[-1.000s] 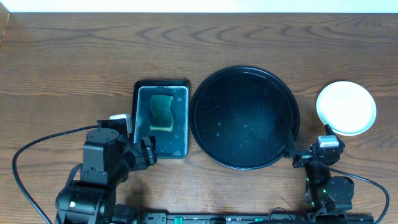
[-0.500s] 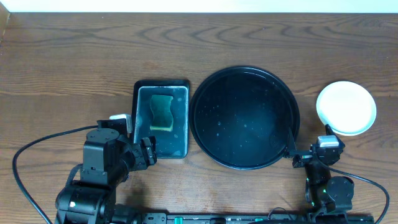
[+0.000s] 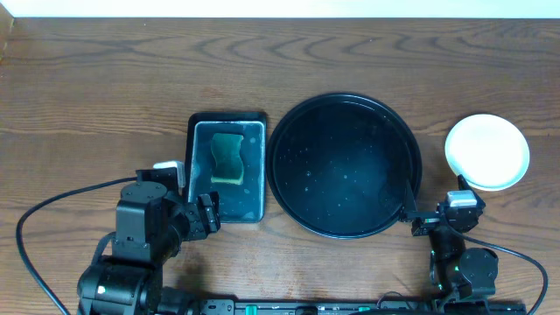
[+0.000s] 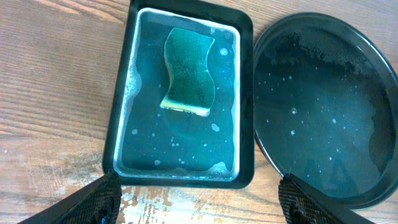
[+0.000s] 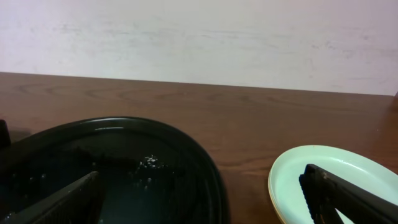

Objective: Clean dirty plates on tray and stack at the side

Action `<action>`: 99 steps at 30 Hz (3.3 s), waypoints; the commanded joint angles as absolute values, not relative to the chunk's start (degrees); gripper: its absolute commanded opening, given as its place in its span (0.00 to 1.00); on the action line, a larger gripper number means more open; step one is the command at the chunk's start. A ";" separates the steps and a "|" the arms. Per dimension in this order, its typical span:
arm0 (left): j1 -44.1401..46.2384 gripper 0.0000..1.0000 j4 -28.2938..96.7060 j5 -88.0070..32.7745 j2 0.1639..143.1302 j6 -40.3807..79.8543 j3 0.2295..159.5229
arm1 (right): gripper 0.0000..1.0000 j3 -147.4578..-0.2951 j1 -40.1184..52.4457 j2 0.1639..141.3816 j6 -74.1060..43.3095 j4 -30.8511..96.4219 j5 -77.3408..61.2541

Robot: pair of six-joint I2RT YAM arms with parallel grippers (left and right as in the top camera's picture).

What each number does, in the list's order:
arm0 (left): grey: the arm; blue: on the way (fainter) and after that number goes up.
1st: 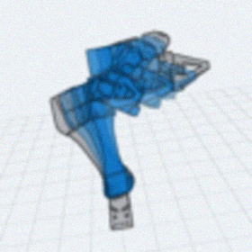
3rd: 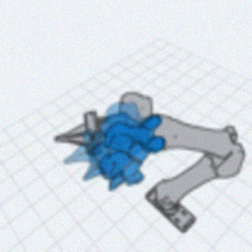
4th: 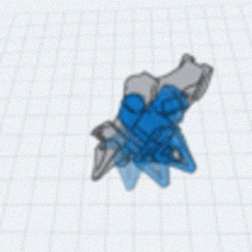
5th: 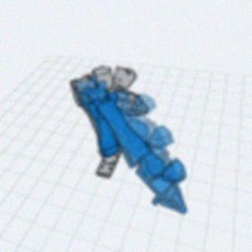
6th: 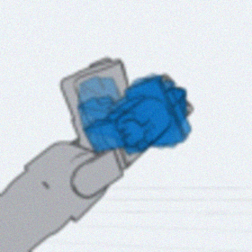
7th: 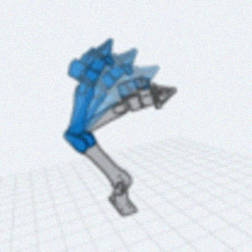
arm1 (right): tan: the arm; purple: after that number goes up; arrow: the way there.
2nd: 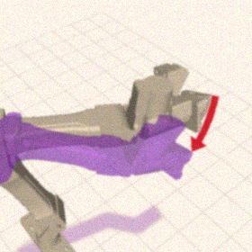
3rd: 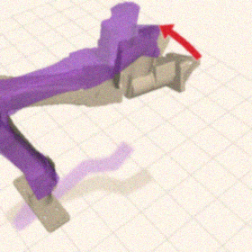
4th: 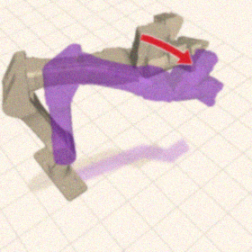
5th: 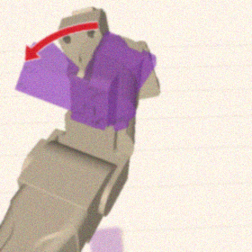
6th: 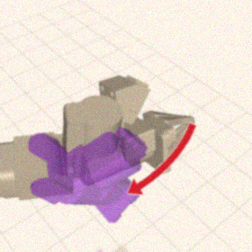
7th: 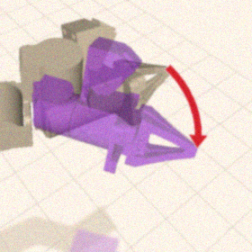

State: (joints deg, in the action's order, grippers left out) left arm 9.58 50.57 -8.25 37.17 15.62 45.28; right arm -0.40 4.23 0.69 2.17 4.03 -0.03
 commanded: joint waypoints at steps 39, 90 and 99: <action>9.56 0.82 7.42 -6.55 5.19 7.84 10.85 | 0.99 -0.32 3.64 0.30 2.63 4.29 -0.45; 8.32 0.82 3.57 -6.81 0.10 -5.32 0.21 | 0.99 -0.32 3.64 0.30 2.66 4.29 -0.45; 8.32 0.82 3.53 -6.81 0.10 -5.32 0.21 | 0.99 -0.32 3.64 0.30 2.66 4.29 -0.45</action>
State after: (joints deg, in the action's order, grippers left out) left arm 8.62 0.93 -6.00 0.60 -5.82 0.69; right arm -0.40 4.21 0.67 2.17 4.03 -0.23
